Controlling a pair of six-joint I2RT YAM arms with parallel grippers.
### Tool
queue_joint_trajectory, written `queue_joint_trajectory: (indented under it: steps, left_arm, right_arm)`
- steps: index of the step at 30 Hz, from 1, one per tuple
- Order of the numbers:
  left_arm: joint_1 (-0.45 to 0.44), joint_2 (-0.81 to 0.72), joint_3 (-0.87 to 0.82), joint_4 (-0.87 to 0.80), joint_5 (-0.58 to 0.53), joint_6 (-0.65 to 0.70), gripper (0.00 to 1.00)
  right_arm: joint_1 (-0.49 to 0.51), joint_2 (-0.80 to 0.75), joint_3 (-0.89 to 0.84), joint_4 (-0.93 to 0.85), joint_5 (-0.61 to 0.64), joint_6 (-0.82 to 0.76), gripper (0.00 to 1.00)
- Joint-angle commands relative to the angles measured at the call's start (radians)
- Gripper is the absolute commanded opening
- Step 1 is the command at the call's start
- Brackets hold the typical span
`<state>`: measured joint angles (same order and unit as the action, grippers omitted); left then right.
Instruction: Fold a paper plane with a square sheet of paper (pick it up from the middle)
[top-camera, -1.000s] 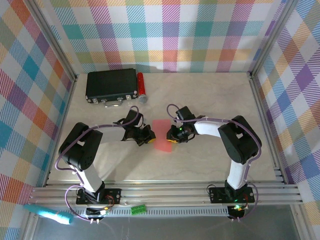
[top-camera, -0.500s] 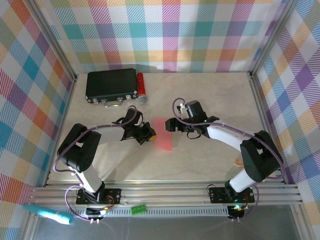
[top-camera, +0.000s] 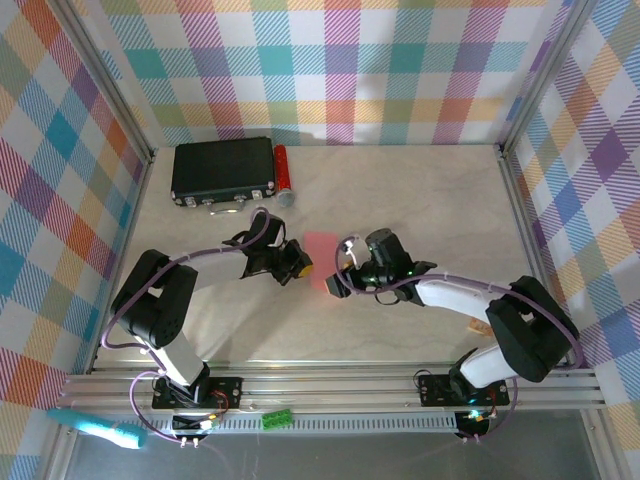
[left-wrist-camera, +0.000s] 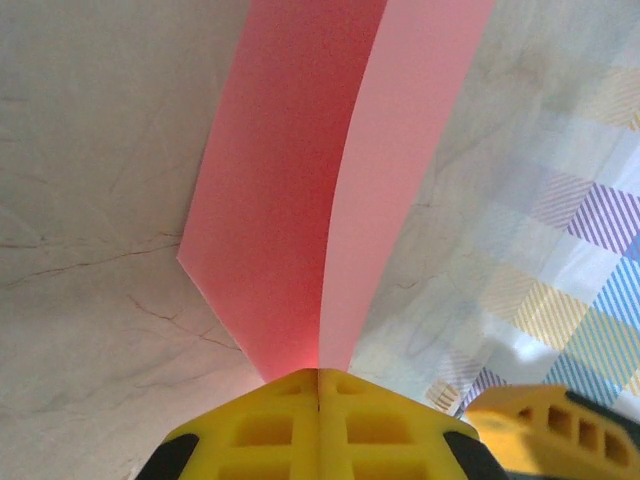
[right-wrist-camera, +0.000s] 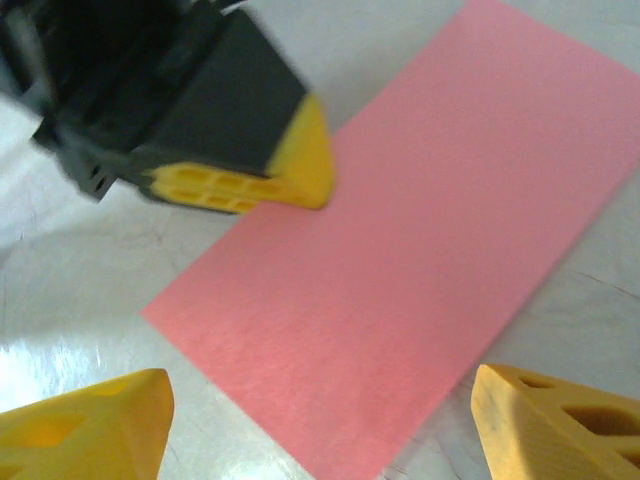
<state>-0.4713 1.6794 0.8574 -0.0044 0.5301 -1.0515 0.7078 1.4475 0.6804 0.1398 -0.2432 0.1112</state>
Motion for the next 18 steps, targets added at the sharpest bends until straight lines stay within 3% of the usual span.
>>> queue_joint_trajectory:
  steps: [1, 11, 18]
  left_arm:
    - [-0.007, -0.008, 0.029, -0.048, -0.007, -0.015, 0.00]
    - [-0.007, -0.004, 0.034, -0.063, -0.004, -0.011, 0.00]
    - [-0.008, 0.002, 0.040, -0.078, -0.004, -0.002, 0.00]
  right_arm:
    - [0.045, 0.028, 0.023, 0.030, 0.017, -0.130, 0.76]
    - [0.121, 0.140, 0.084, -0.001, 0.120, -0.237, 0.74]
    - [0.121, 0.155, 0.095, 0.007, 0.208, -0.233, 0.65]
